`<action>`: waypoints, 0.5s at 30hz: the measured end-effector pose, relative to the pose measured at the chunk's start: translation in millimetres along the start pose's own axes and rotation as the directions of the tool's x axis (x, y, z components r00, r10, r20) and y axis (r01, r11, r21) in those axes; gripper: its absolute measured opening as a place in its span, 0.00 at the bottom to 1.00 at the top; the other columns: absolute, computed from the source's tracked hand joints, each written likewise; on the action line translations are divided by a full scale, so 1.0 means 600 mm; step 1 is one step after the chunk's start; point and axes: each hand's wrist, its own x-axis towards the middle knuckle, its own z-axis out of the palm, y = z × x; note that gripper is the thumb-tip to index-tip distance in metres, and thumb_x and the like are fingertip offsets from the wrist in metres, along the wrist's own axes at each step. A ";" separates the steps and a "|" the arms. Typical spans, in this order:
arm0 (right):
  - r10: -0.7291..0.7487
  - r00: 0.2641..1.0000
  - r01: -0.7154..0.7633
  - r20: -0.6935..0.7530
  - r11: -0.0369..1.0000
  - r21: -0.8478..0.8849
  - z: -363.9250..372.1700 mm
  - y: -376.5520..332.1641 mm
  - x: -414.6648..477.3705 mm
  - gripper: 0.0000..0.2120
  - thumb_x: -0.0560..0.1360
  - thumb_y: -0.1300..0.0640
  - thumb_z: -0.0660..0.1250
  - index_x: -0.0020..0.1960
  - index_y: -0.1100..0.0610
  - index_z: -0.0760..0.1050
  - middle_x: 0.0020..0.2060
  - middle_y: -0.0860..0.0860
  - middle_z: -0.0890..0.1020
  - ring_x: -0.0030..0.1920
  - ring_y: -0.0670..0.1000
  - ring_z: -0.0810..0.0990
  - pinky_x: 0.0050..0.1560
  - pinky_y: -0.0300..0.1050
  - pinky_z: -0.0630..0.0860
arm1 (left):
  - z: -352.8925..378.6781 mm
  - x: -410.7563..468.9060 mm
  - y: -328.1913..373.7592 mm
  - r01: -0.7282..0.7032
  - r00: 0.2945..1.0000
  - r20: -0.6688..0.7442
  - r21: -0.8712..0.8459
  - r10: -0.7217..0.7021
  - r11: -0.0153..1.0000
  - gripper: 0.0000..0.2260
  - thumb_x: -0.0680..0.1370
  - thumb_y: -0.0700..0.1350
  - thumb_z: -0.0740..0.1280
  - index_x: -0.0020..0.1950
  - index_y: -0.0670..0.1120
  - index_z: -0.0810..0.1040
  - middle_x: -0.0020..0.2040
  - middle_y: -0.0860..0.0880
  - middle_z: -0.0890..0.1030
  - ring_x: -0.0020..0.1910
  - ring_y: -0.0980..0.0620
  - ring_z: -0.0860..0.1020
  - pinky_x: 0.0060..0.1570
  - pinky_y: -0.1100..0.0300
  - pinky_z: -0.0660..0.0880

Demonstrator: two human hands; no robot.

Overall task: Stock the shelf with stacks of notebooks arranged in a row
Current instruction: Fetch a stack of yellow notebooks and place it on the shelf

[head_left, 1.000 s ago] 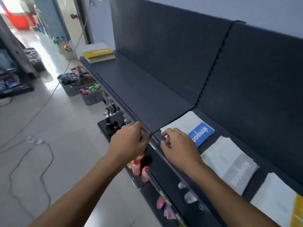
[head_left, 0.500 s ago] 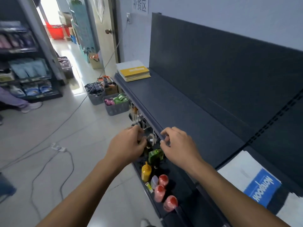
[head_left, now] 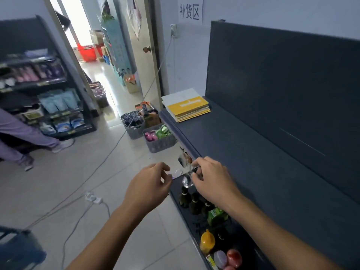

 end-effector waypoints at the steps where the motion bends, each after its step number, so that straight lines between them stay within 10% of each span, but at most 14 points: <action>1: -0.002 1.000 0.002 0.010 1.000 -0.008 0.006 -0.006 0.018 0.10 0.79 0.50 0.64 0.60 0.48 0.75 0.52 0.44 0.78 0.49 0.51 0.80 0.50 0.51 0.80 | -0.002 0.015 -0.013 0.007 1.000 0.002 -0.011 -0.007 1.000 0.10 0.79 0.55 0.63 0.59 0.56 0.77 0.46 0.60 0.79 0.44 0.58 0.78 0.44 0.56 0.79; 15: 0.143 0.990 -0.144 -0.013 0.986 -0.085 0.087 -0.091 0.312 0.11 0.79 0.49 0.63 0.60 0.46 0.76 0.52 0.43 0.78 0.49 0.48 0.79 0.50 0.50 0.79 | -0.031 0.316 -0.221 -0.134 0.989 0.055 -0.065 0.138 0.989 0.10 0.80 0.53 0.61 0.59 0.56 0.76 0.45 0.61 0.78 0.43 0.59 0.78 0.45 0.56 0.79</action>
